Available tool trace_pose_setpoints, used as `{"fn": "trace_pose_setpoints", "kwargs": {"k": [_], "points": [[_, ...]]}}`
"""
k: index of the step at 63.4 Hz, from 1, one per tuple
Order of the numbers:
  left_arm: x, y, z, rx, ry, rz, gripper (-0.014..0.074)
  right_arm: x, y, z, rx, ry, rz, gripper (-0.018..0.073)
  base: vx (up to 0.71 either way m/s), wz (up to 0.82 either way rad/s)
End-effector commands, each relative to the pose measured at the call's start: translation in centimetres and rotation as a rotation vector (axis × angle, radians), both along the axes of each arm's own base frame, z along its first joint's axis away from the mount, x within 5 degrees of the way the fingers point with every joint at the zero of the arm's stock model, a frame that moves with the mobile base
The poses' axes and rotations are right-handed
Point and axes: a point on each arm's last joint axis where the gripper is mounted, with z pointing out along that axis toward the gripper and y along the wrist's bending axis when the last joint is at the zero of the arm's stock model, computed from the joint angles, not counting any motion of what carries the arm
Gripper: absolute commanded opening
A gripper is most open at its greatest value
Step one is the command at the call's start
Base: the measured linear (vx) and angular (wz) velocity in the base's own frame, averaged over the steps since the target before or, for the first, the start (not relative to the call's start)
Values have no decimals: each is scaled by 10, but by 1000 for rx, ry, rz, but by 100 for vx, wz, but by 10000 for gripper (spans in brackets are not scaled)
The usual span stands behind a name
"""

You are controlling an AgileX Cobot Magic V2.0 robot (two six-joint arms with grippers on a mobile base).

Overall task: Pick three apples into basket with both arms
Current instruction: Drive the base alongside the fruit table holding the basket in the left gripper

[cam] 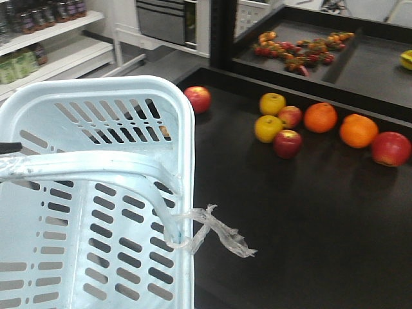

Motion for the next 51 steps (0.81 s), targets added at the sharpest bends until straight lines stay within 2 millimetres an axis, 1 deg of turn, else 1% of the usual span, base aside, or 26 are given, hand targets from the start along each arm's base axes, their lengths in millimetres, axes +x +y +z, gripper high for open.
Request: {"fn": "trace_pose_setpoints", "kwargs": {"k": [1,51], "points": [[-1,0,19,-106,-85,5,-6,-1,0,3,0,-72,-1,-9,6,-46],[-1,0,19,-106,-85,5,-6,-1,0,3,0,-72,-1,-9,6,-44]]}}
